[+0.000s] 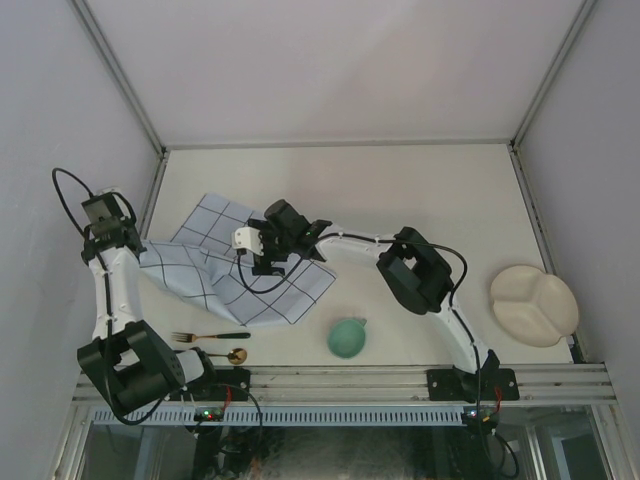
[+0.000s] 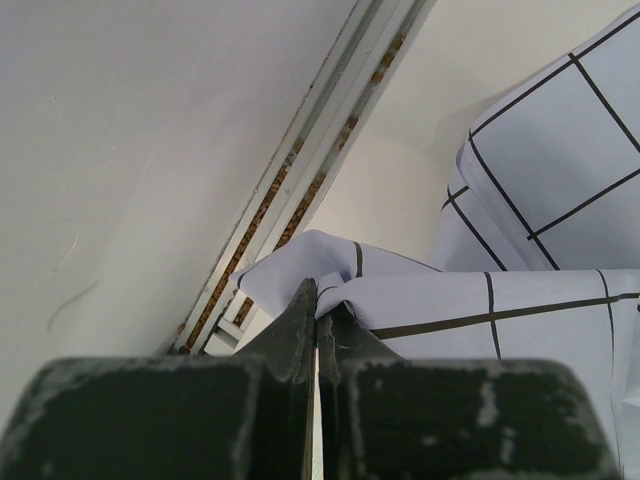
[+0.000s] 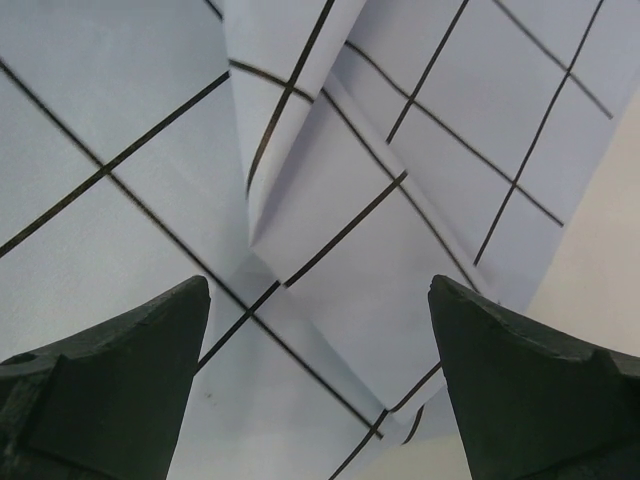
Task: Set the dinner table for one person
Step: Flatten out the napkin at the center of the board.
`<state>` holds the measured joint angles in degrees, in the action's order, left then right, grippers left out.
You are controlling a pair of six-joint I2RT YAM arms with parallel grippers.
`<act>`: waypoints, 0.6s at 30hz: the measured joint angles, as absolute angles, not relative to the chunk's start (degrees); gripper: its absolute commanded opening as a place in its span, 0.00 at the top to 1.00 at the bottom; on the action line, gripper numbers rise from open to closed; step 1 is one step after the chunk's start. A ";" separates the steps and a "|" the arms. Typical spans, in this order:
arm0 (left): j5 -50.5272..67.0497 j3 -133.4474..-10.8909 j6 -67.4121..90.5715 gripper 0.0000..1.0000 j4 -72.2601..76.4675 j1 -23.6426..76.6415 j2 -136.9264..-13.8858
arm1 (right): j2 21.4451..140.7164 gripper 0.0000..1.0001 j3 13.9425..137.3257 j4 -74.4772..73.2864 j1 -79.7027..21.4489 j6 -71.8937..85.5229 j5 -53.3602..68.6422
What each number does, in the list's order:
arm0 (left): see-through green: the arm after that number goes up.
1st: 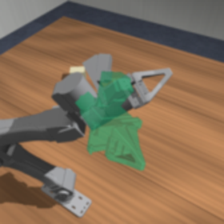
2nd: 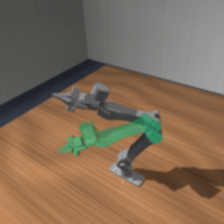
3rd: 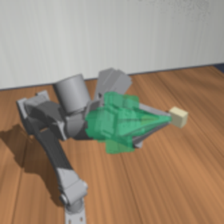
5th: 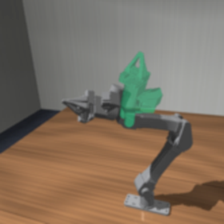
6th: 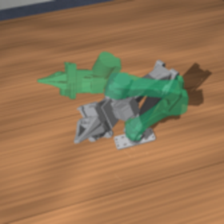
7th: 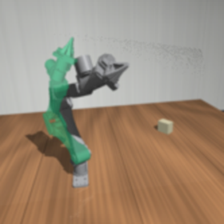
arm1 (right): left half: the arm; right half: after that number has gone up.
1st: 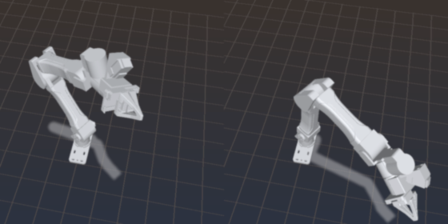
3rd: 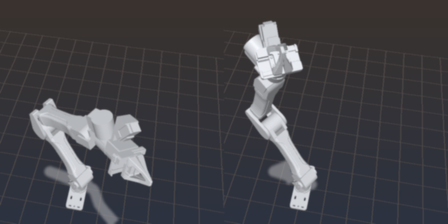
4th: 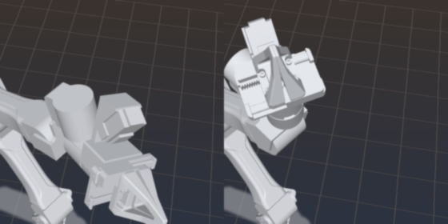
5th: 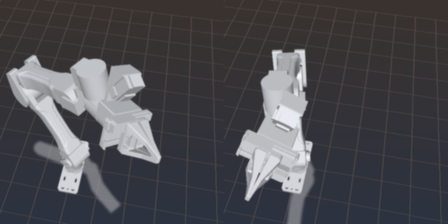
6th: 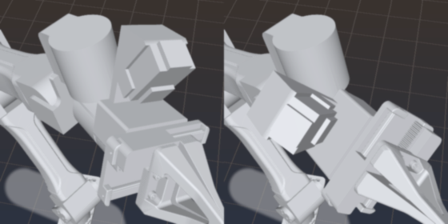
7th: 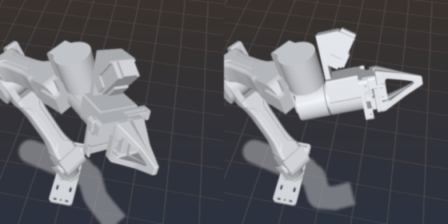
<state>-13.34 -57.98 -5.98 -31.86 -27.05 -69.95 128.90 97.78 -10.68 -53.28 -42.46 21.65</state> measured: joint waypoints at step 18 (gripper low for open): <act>-12.80 -57.98 -6.00 1.00 -31.81 -27.51 -68.55 | 134.89 0.15 100.79 0.34 -53.21 -44.23 16.82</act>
